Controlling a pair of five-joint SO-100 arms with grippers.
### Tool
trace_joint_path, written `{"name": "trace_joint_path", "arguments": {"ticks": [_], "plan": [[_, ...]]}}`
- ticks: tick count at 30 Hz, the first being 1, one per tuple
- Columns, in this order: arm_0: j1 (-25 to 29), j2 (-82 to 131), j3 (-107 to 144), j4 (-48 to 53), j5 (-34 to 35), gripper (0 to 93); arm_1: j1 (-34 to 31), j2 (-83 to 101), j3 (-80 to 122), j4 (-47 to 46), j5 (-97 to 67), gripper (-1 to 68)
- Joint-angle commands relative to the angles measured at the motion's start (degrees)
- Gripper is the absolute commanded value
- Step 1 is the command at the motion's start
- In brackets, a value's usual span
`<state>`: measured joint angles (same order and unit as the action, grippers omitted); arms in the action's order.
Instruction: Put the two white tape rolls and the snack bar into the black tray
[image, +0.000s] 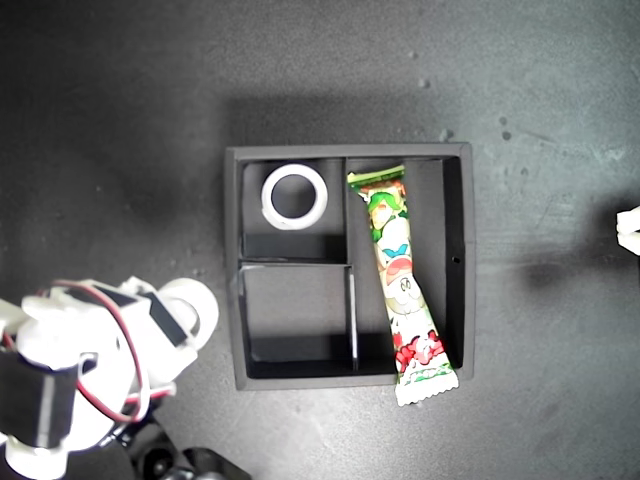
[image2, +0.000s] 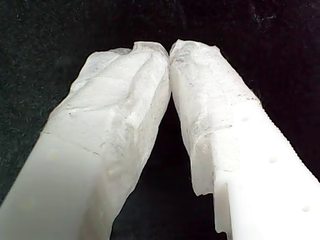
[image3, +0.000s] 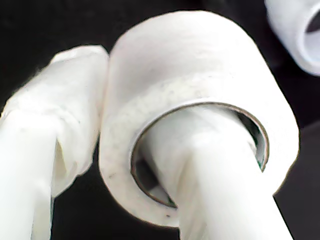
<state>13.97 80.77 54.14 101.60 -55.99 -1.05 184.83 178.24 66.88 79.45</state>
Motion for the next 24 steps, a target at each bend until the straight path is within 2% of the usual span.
{"name": "trace_joint_path", "arguments": {"ticks": [1,12,20,24], "plan": [[-1.1,-7.6,-21.2,3.3,3.2,0.0,-0.2,0.4,0.7,0.4,0.4,-0.1],[1.5,-26.2,-35.4,3.3,1.6,0.0,0.0,0.3,0.7,0.6,0.4,-0.2],[2.2,-27.1,-35.5,3.3,0.2,0.2,0.0,0.3,0.7,0.6,0.4,-0.2],[3.4,-26.0,-35.2,3.3,0.3,13.2,0.1,0.3,0.7,0.5,0.4,-0.2]]}}
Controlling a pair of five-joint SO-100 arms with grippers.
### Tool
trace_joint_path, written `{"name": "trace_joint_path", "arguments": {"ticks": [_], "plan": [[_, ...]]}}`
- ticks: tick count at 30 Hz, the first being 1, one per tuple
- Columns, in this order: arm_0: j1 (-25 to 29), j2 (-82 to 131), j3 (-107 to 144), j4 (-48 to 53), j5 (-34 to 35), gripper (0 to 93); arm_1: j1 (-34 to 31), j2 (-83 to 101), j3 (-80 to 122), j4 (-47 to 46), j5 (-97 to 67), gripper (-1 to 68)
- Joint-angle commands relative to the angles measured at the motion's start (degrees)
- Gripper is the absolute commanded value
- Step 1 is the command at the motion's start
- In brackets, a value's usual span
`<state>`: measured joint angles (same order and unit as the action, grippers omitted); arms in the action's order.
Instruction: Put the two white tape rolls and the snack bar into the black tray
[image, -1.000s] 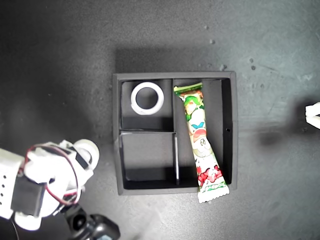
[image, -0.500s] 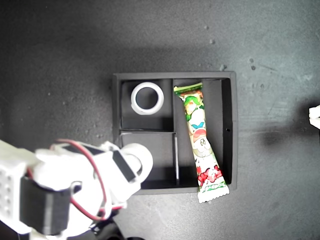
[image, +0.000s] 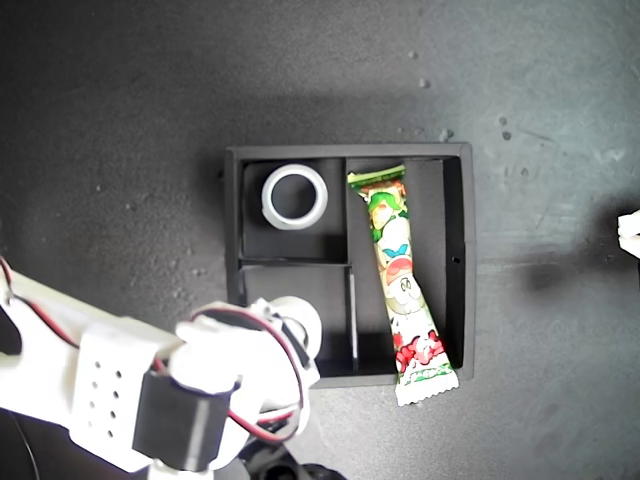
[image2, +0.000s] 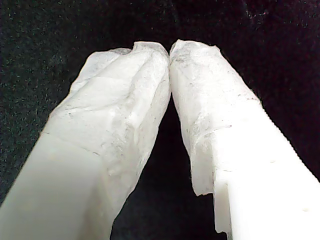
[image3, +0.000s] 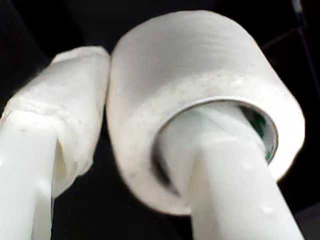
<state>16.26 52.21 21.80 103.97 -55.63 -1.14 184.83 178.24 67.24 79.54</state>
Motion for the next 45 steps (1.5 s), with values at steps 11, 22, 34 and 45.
{"name": "trace_joint_path", "arguments": {"ticks": [11,22,34,45], "plan": [[2.5,7.5,1.0,1.1,0.1,21.0,0.8,0.3,0.7,0.2,0.4,-0.3],[-15.8,69.0,70.6,-4.6,-6.9,0.1,1.2,0.3,0.7,8.2,12.6,-0.1],[-14.9,110.6,124.5,-22.8,-16.4,0.1,3.3,0.3,0.7,7.2,12.9,4.7],[-7.9,134.2,142.4,-23.6,-23.1,0.1,2.5,0.3,0.7,8.7,7.4,4.8]]}}
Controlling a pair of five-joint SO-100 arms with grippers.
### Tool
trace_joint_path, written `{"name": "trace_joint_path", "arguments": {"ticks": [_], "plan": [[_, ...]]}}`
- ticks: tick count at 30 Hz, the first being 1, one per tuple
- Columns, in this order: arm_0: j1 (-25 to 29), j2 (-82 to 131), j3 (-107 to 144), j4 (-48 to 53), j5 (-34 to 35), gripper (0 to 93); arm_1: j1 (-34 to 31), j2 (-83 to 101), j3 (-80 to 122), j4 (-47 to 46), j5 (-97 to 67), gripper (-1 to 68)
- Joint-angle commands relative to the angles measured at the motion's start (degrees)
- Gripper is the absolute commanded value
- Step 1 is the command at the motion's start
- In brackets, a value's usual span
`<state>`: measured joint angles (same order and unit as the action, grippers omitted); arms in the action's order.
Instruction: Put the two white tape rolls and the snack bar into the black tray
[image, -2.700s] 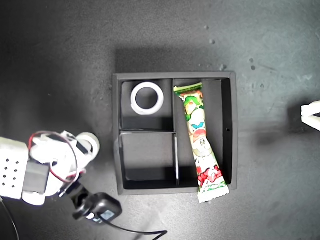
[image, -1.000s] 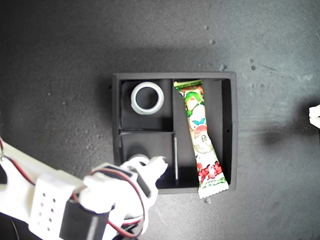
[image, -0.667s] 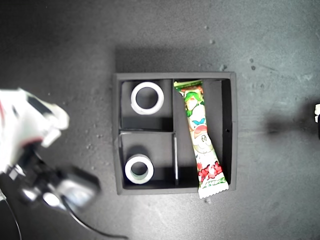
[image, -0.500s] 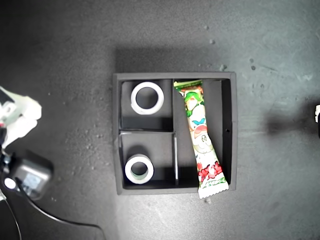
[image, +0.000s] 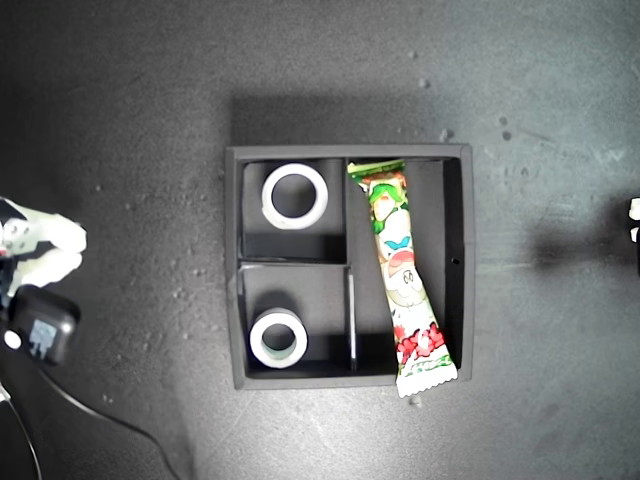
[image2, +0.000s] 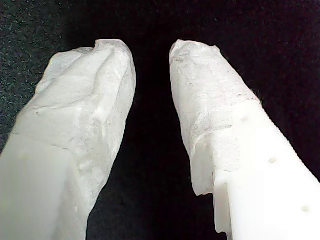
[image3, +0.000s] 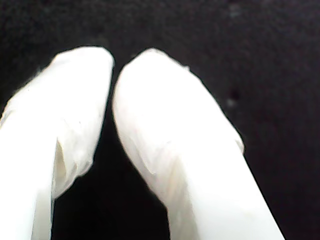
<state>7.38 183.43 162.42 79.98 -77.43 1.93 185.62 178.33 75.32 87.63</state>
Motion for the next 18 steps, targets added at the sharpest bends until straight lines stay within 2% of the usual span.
{"name": "trace_joint_path", "arguments": {"ticks": [1,9,15,18], "plan": [[1.6,4.7,3.1,0.5,-2.0,0.1,-0.5,-0.5,0.6,0.6,-0.7,4.8],[3.8,10.5,13.0,1.1,-5.8,0.1,0.2,6.4,0.7,1.5,-4.3,4.8],[2.5,10.5,17.4,-1.0,-7.1,1.9,-0.2,6.4,0.7,1.5,-4.6,4.8],[0.6,10.5,17.4,-0.5,-10.1,1.9,-0.2,6.4,0.7,1.5,-4.6,4.8]]}}
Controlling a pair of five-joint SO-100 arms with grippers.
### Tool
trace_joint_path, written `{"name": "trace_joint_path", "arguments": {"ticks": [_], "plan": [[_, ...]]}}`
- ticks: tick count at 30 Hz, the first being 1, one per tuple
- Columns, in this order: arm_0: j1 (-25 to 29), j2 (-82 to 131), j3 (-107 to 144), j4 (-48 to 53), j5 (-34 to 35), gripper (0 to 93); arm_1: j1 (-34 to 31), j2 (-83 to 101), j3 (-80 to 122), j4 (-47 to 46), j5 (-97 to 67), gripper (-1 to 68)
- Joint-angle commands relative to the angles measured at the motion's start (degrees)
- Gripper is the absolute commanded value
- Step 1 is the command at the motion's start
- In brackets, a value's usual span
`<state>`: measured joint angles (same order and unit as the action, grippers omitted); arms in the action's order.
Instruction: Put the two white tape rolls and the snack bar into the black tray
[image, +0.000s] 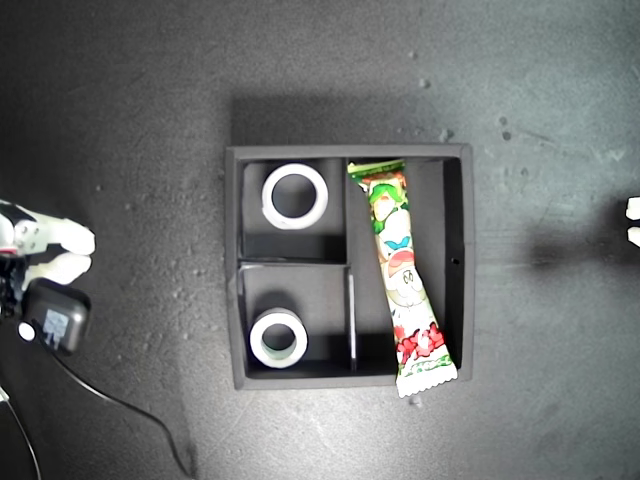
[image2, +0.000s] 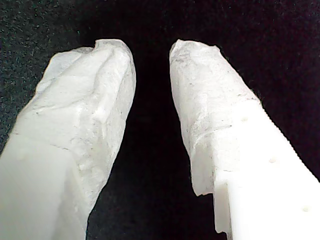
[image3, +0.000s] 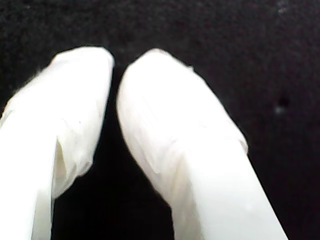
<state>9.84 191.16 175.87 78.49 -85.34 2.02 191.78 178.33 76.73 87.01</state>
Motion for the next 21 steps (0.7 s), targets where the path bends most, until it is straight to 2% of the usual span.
{"name": "trace_joint_path", "arguments": {"ticks": [1,5,8,21], "plan": [[-2.5,2.8,4.0,1.5,-3.8,1.9,-0.3,0.3,0.7,0.1,-4.0,4.8],[-1.1,2.8,4.0,1.5,-0.2,1.9,-0.3,0.3,0.7,0.1,-4.0,4.8],[-0.7,2.8,4.0,1.5,9.8,1.9,-0.3,0.3,0.7,0.1,-4.0,4.8],[-0.7,2.8,4.0,1.5,8.8,1.9,-0.3,0.3,0.7,0.1,-4.0,4.8]]}}
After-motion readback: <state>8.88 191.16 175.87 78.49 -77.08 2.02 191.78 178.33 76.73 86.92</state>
